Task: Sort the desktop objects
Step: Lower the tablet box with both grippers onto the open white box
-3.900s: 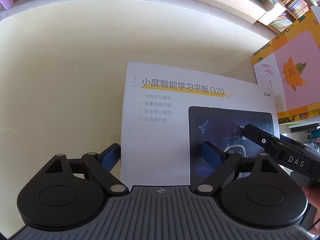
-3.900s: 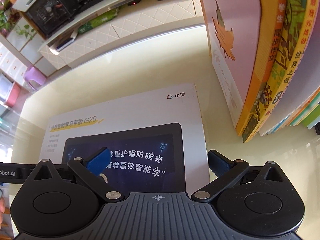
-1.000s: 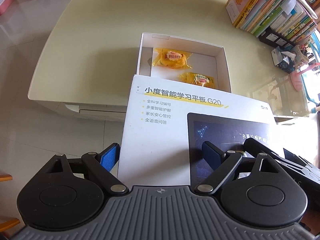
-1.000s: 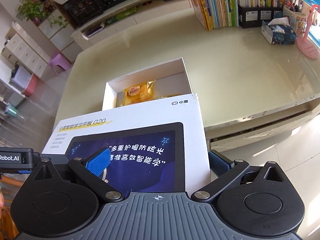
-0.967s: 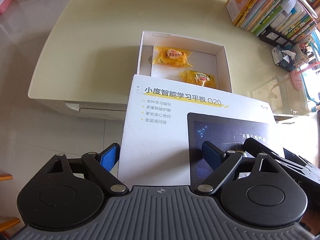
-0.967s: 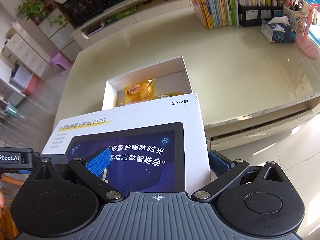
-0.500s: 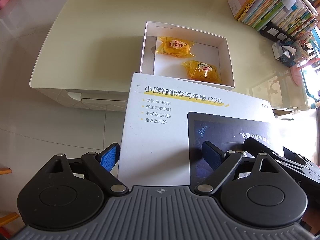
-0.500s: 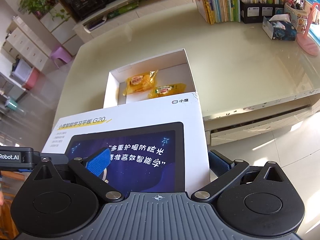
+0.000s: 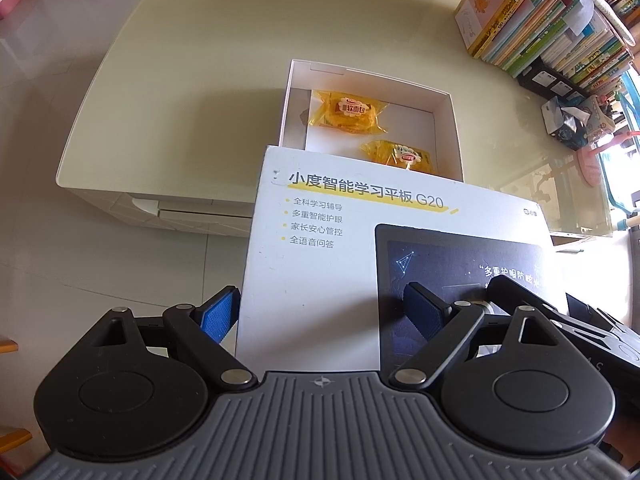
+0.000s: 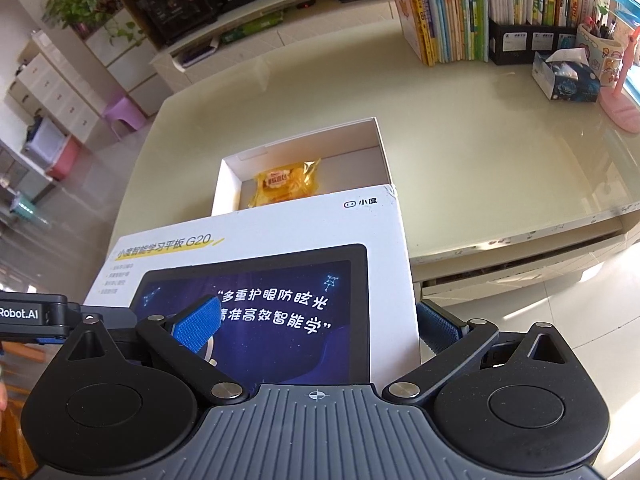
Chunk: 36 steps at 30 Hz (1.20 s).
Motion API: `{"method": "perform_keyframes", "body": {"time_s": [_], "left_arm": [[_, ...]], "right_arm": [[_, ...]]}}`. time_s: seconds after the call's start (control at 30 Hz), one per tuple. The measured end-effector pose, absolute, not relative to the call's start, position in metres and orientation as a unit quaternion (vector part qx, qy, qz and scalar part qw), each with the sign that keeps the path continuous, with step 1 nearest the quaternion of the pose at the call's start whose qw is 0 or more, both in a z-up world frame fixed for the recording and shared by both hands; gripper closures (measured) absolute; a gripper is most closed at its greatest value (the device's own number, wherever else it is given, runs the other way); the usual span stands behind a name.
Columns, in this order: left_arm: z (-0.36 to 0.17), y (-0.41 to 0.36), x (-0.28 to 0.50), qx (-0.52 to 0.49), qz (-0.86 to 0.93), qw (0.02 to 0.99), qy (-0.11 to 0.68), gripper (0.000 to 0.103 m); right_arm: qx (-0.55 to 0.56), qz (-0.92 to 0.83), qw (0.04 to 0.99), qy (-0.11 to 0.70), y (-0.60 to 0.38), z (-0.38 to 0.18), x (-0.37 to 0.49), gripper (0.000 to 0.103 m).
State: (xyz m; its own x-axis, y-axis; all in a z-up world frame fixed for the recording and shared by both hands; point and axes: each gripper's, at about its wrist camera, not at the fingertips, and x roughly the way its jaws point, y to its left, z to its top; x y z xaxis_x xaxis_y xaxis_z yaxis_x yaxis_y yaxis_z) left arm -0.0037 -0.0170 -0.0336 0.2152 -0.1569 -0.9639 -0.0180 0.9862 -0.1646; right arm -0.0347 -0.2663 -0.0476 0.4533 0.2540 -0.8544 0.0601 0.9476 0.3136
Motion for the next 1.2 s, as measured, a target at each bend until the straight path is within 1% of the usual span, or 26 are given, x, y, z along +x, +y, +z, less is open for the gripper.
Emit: {"method": "perform_keyframes", "body": {"time_s": [0.3,0.63,0.8,1.2], "left_arm": [[-0.036,-0.016,0.018,-0.079,-0.045,0.782,0.617,0.0],[-0.043,-0.02,0.077,-0.08,-0.052,0.799,0.594,0.0],[-0.047,-0.023,0.107,-0.08,-0.055,0.807,0.582,0.0],[-0.088,-0.024,0.168,-0.086,-0.052,0.815,0.571,0.0]], "right_arm": [[0.143,0.059,0.846,0.51,-0.263,-0.045,-0.011,0.0],[0.139,0.055,0.862,0.484,-0.262,-0.046,0.04,0.0],[0.136,0.056,0.869,0.472,-0.262,-0.055,0.073,0.0],[0.129,0.063,0.878,0.457,-0.257,-0.096,0.135,0.0]]}}
